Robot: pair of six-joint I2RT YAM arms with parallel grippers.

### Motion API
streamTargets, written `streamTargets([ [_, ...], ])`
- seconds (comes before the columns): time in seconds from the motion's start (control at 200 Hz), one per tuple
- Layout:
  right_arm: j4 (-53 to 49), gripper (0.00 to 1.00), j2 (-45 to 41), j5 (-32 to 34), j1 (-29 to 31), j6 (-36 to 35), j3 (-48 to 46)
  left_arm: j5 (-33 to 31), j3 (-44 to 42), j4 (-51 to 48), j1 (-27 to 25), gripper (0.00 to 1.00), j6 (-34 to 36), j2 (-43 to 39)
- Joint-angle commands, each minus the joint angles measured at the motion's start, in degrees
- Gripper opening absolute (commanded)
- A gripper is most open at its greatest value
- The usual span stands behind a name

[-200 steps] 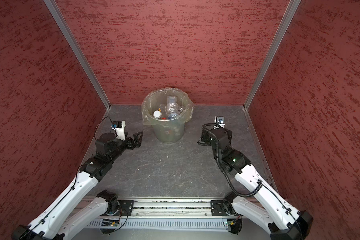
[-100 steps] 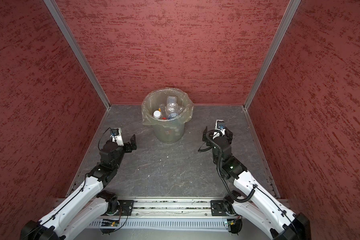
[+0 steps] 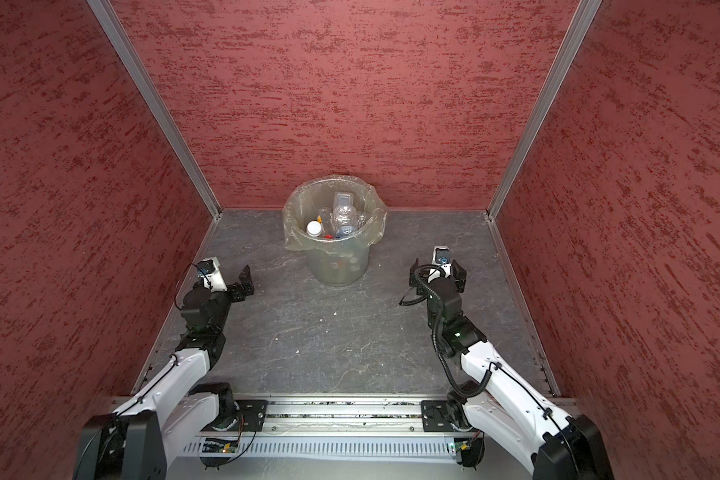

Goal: Throw the plastic bottles in the bin

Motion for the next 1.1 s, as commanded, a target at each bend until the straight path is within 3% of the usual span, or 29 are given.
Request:
streamTargets([
  [0.0,5.5,0.98,0.9,-0.6,-1.3,-1.3,-0.3,5.2,1.3,7.4,0.7,0.99,-0.4,6.5],
  [0.401,10.7,0.98,3.1,-6.1,-7.8,-1.0,-3.3,11.0,1.7,21.4,1.0,0.99,0.6,23.3],
  [0.566,13.9,0.98,4.9,-7.4,-10.8,-1.7,-4.7,10.4,2.0,27.7,1.0,0.99,0.4,30.5],
  [0.706,19.3,0.99,7.0,-9.6,-14.9,-1.4,-6.7,11.0,6.3,17.8,-0.4,0.99,2.6,29.7],
  [1.097,31.6,0.99,20.0,-14.2,-19.8,-4.2,-9.5,9.7,6.4,18.4,-1.1,0.99,2.8,30.0],
])
